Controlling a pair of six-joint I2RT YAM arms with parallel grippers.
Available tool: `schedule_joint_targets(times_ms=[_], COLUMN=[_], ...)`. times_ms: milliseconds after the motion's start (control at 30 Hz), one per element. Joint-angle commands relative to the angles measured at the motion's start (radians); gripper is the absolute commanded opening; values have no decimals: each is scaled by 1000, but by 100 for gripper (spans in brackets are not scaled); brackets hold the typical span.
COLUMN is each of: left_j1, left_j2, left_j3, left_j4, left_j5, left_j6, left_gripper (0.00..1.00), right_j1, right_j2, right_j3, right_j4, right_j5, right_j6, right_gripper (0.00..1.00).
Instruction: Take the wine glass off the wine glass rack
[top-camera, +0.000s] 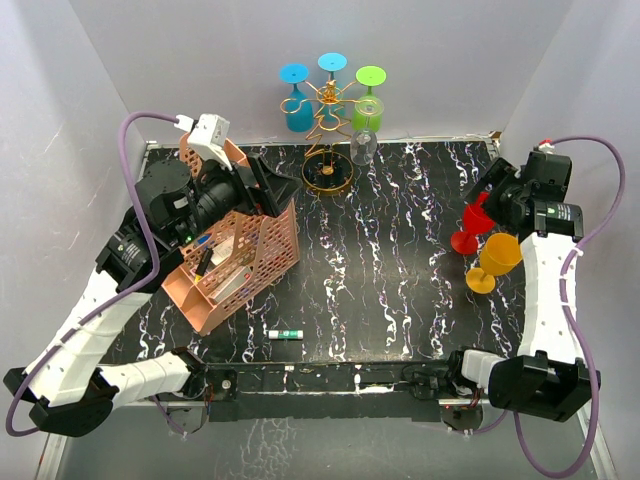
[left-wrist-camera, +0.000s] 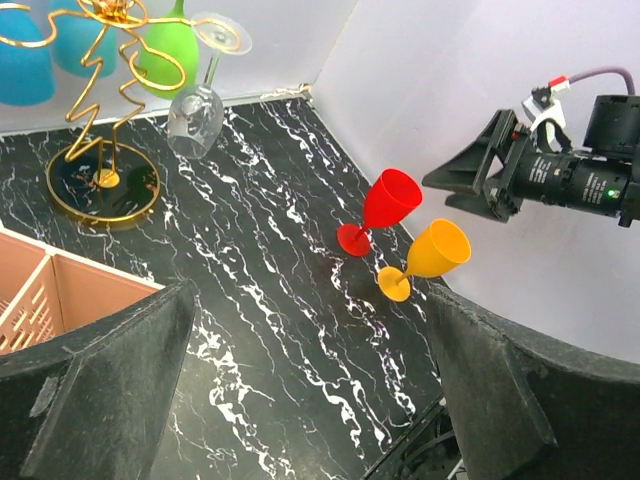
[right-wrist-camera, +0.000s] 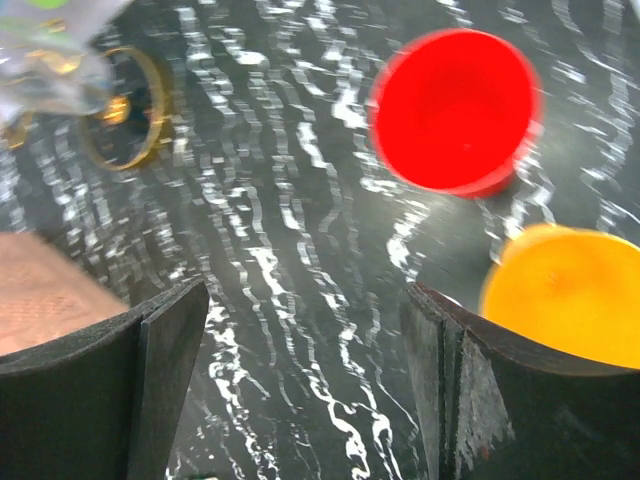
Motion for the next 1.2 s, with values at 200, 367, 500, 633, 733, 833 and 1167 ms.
schedule_joint_targets(times_ms=[200,367,500,633,733,833,1167], left_j1=[-5,-5,-5,-5,-5,-6,-5], left_j2=[-27,-33,-28,-20,-8,1,15], left_j3=[-25,-26,-14,1,20,35,56], left_j4=[55,45,28,19,4,-5,-10], left_j5=[5,-14,-35,-42,-47,-49,-49], left_j6=[-5,-4,4,9,13,15,10], left_gripper=[97,97,97,97,97,97,97], right_j1=[12,102,201,267,297,311,324], right_j2=[17,188,337,467,540,620,792], right_j3=[-178,-64,84,227,297,372,615], right_j4=[725,839,843,806,806,804,739], right_j5=[-619,-562,-472,-370,-314,-283,-222], right_j6=[245,313,319,318,339,355,345], right_gripper=[88,89,89,89,87,81,67])
